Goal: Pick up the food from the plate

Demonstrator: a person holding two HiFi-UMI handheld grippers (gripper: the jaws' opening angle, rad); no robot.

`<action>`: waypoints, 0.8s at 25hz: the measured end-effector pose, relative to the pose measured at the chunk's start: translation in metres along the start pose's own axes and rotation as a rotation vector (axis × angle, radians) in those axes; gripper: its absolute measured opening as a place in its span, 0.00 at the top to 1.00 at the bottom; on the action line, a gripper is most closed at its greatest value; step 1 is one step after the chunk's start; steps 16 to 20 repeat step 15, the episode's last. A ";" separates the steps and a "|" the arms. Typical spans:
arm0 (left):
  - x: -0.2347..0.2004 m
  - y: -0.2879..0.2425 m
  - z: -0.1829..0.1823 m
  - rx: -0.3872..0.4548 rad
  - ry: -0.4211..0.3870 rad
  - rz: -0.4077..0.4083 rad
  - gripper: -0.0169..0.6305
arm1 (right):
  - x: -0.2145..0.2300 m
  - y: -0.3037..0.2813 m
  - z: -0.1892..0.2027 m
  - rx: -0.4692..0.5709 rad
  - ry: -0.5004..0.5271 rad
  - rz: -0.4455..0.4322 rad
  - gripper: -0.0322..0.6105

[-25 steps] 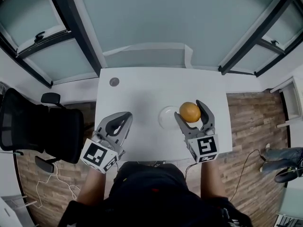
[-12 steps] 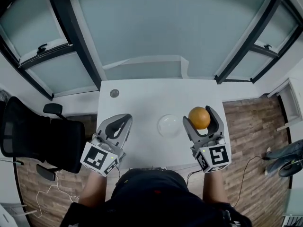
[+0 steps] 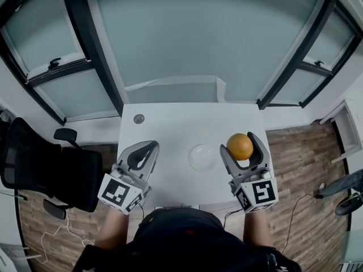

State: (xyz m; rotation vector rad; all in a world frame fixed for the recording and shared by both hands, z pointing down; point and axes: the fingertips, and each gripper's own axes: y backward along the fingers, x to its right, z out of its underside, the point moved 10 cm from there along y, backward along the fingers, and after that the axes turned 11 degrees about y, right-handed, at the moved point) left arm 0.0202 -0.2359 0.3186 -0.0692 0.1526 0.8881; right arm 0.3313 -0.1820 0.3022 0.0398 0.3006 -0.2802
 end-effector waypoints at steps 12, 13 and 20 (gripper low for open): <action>0.001 -0.003 0.003 -0.004 0.005 0.002 0.93 | 0.002 -0.003 0.006 -0.011 0.005 -0.013 0.38; 0.002 -0.003 0.004 -0.005 0.006 0.002 0.93 | 0.002 -0.003 0.008 -0.010 0.008 -0.017 0.38; 0.002 -0.003 0.006 -0.008 0.009 0.001 0.93 | 0.001 -0.003 0.010 -0.008 0.012 -0.024 0.38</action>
